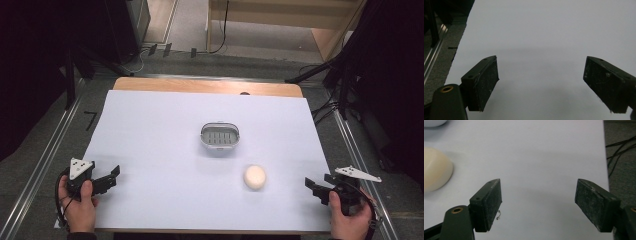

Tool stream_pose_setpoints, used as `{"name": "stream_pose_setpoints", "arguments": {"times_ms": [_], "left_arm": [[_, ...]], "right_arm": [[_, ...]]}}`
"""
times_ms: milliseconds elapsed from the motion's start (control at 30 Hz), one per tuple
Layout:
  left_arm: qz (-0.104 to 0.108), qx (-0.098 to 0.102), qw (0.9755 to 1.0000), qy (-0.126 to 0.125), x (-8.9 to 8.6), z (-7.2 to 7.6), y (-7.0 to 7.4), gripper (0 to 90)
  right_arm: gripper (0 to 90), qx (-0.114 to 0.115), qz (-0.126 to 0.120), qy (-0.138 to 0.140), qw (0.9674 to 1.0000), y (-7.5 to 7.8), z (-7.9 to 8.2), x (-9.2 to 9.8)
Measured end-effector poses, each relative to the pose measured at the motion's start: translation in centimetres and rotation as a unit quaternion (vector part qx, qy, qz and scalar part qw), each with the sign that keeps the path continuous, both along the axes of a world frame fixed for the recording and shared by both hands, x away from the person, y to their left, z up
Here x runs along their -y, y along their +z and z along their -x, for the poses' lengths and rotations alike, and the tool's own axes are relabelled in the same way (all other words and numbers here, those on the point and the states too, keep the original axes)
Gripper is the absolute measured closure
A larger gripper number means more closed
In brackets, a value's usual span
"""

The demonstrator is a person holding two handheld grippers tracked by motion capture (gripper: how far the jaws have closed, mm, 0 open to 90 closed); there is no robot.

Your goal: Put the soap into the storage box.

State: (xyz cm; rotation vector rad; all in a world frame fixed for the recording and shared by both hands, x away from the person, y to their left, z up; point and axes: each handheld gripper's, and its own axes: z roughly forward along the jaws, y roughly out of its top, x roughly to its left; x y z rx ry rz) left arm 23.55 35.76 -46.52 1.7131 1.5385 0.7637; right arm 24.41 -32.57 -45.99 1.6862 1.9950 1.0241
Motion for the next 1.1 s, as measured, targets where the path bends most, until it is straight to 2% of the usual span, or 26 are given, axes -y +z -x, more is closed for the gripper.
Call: {"name": "stream_pose_setpoints", "arguments": {"times_ms": [233,433,467,567,1100], "left_arm": [[-0.001,0.0,1.0,0.0,0.0,0.0,0.0,13.8],[-0.002,0.0,1.0,0.0,0.0,0.0,0.0,13.8],[-0.002,-0.001,1.0,0.0,0.0,0.0,0.0,13.8],[-0.002,-0.001,1.0,0.0,0.1,0.0,0.0,13.7],[-0.001,-0.001,1.0,0.0,0.0,0.0,0.0,13.8]], "right_arm": [[21.2,-0.024,0.009,0.045,0.9987,0.9,-0.6,-1.3],[20.3,-0.044,0.023,0.064,0.9967,1.6,-1.1,-2.2],[19.0,-0.058,0.032,0.076,0.9949,1.4,-1.4,-2.8],[18.7,-0.069,0.046,0.083,0.9931,1.2,-1.6,-3.4],[18.4,-0.083,0.05,0.127,0.9872,1.2,-1.9,-6.4]]}}
